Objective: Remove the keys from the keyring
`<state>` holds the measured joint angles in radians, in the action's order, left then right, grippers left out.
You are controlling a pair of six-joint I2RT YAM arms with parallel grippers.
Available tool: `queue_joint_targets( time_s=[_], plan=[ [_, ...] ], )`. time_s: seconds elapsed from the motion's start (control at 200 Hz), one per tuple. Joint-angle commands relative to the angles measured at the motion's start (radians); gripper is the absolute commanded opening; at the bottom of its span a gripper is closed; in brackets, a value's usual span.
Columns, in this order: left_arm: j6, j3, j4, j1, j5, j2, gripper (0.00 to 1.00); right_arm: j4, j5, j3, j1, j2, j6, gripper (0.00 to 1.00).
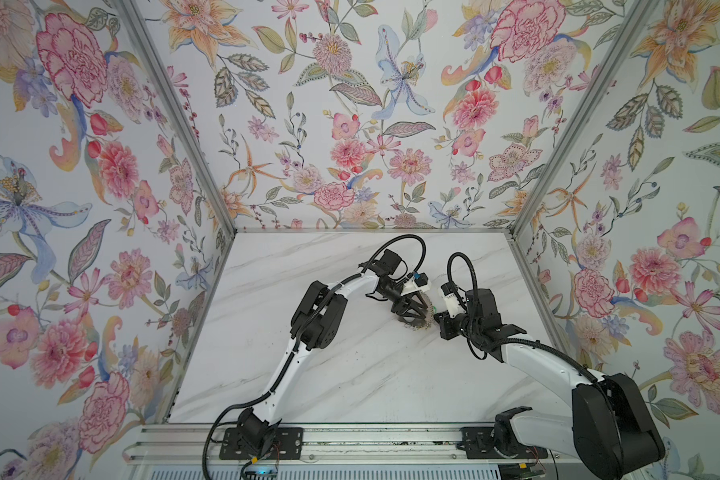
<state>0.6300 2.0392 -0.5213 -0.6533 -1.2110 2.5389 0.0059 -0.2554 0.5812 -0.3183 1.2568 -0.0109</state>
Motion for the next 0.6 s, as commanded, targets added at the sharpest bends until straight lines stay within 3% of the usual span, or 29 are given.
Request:
queue_joint_targets(
  time_s=[0.0,0.215,0.385,0.595],
  plan=[
    [-0.060,-0.075,0.114,-0.007,0.023,-0.101,0.52,0.043,-0.015,0.022,0.000,-0.003,-0.012,0.02],
    [-0.192,-0.227,0.345,0.001,-0.005,-0.189,0.56,0.040,-0.014,0.022,-0.001,-0.002,-0.012,0.02],
    [-0.193,-0.206,0.334,-0.005,-0.033,-0.169,0.55,0.045,-0.019,0.023,-0.001,0.007,-0.011,0.02],
    [-0.131,-0.112,0.197,-0.010,-0.056,-0.103,0.50,0.040,-0.021,0.023,-0.002,0.003,-0.012,0.02]
  ],
)
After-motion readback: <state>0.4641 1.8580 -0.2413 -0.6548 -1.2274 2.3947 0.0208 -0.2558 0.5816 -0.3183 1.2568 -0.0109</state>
